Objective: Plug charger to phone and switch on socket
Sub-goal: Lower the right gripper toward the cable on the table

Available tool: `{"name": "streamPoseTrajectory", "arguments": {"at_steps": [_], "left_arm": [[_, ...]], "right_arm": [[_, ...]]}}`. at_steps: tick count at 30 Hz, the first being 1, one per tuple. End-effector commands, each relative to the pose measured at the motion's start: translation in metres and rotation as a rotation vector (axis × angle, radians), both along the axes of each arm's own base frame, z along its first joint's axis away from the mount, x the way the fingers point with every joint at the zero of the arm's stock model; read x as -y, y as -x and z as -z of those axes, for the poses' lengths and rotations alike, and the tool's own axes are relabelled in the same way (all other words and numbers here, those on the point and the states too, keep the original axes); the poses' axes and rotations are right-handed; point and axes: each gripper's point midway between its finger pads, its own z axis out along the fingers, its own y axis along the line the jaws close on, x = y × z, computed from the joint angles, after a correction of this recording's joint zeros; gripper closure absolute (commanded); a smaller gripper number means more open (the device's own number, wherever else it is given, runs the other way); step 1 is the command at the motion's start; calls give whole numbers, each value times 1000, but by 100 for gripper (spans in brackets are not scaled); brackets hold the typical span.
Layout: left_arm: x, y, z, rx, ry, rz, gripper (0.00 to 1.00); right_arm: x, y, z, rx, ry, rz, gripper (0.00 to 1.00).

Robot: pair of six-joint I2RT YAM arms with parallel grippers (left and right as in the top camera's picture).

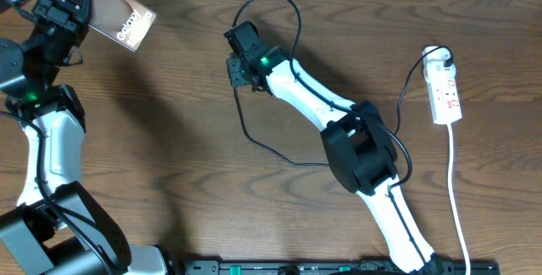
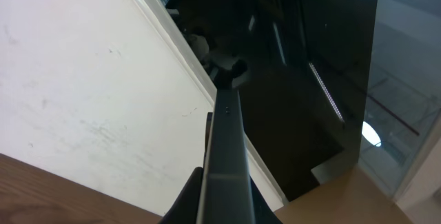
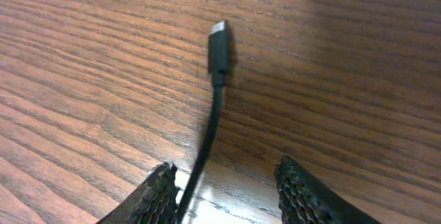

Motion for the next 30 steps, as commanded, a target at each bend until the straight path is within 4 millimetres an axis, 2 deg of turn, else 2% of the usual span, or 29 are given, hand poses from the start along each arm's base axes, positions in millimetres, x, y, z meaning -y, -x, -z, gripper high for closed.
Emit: {"name": "streamPoseTrajectory", "arguments": {"at_steps": [1, 4, 6, 17, 22, 26, 30], "left_arm": [[6, 7, -15, 31, -14, 24, 93], [7, 8, -14, 30, -16, 32, 93], [7, 8, -14, 30, -16, 32, 94], [7, 8, -14, 30, -16, 32, 93], [8, 8, -14, 29, -17, 35, 93], [8, 8, -14, 29, -18, 36, 93], [8, 8, -13, 25, -16, 36, 92]], "right_arm": [[0, -1, 6, -2, 10, 12, 53], [2, 2, 18, -21, 25, 11, 41], [3, 2, 19, -25, 29, 11, 41], [1, 12, 25, -46, 47, -1, 99], [8, 23, 32, -92, 87, -8, 99], [29, 46, 45, -188, 191, -41, 99], [58, 69, 54, -280, 320, -33, 99]]}}
